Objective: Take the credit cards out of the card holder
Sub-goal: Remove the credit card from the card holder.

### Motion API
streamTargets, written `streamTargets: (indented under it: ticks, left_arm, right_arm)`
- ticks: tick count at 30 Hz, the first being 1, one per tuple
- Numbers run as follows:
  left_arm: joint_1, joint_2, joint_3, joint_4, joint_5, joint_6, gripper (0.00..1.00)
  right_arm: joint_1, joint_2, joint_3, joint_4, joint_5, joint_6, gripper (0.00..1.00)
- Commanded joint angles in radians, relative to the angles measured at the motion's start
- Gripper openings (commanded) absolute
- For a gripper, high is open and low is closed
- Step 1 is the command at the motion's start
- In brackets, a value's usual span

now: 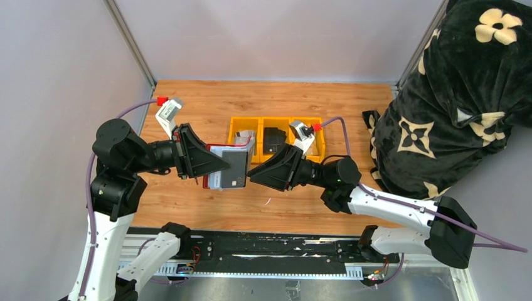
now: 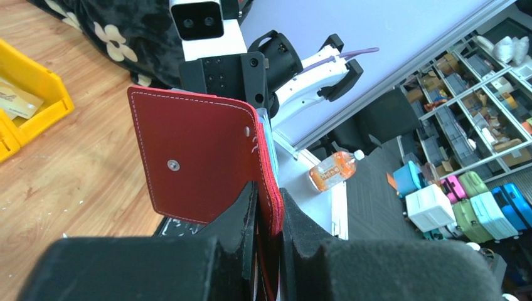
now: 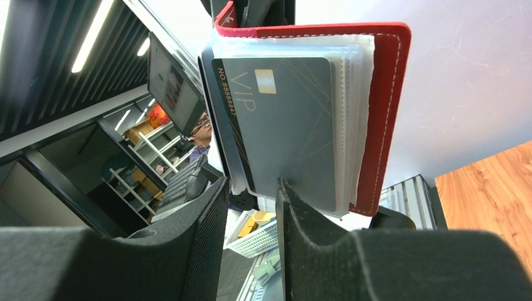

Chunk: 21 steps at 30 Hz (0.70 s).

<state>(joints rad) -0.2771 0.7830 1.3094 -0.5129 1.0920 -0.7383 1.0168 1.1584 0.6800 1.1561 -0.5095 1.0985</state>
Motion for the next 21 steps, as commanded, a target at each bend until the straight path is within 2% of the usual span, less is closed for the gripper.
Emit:
streamTargets:
  ticks: [1,8,12,16,21]
  left_arm:
    - [-0.001,-0.012,0.003,-0.005,0.021,0.019,0.11]
    - [0.0,-0.017,-0.007,-0.016,0.019,0.03,0.11]
    - [-0.001,-0.023,-0.002,-0.016,0.02,0.024,0.11]
    - [-0.001,-0.029,0.003,-0.009,0.022,0.017,0.11]
    - [-0.001,-0.039,-0.009,0.005,0.023,0.004,0.11]
  right_arm:
    - [-0.007,-0.049,0.041,-0.013,-0.022,-0.033,0.38]
    - [-0.009,-0.063,0.115,-0.166,-0.043,-0.105,0.34]
    - [-0.01,-0.049,0.154,-0.245,-0.049,-0.139,0.37]
    - [-0.01,-0.024,0.168,-0.246,-0.055,-0.142,0.42]
    - [-0.009,0.024,0.197,-0.186,-0.085,-0.1,0.41]
